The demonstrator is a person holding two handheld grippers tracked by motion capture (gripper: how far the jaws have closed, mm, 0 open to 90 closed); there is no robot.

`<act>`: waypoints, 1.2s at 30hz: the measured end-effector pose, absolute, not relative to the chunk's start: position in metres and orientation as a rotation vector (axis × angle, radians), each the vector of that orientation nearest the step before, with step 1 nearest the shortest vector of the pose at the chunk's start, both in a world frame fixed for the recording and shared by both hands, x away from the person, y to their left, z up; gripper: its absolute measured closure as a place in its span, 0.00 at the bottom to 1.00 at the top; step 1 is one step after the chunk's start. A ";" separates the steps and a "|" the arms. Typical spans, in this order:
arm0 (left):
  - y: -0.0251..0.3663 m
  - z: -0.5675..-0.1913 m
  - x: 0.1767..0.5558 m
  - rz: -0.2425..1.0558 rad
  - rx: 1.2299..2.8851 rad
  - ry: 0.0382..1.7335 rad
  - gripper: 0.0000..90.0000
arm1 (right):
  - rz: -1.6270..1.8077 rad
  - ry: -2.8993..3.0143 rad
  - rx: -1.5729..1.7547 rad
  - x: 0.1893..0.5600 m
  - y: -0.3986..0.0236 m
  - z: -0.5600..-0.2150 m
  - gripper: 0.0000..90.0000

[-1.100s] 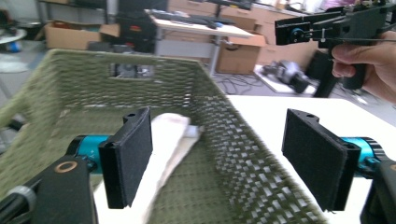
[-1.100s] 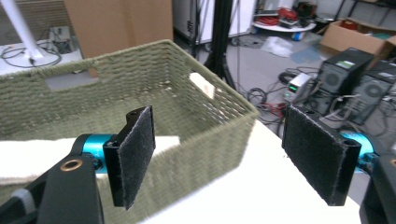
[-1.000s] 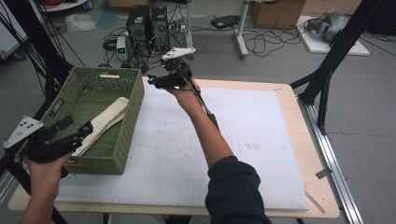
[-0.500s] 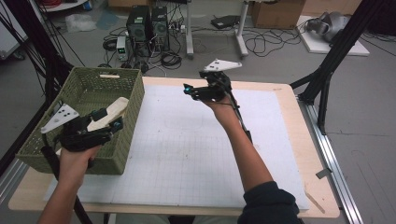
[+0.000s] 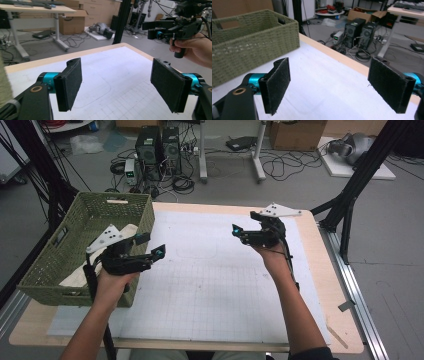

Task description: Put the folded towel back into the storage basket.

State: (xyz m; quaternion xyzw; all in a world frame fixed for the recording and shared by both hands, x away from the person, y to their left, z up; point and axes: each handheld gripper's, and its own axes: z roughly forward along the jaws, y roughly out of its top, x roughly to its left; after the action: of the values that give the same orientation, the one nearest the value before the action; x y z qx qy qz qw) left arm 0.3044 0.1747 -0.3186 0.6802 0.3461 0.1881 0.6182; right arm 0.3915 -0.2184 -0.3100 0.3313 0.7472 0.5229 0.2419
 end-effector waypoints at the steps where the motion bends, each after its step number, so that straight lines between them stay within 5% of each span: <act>1: 0.171 -0.319 0.306 0.429 1.568 0.792 0.29 | 1.425 2.041 0.912 0.389 -0.223 -0.312 0.20; 18: 0.136 -0.346 0.323 0.406 1.614 0.719 0.28 | 1.351 1.981 1.037 0.341 -0.289 -0.351 0.13; 36: 0.115 -0.383 0.328 0.367 1.649 0.713 0.26 | 1.281 1.987 1.062 0.313 -0.305 -0.389 0.13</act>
State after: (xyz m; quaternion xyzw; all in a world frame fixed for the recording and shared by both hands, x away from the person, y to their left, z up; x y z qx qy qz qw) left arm 0.3285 0.1153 -0.3830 0.7136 0.3085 0.1588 0.6086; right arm 0.3125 -0.3053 -0.3893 0.3942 0.7380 0.4756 0.2715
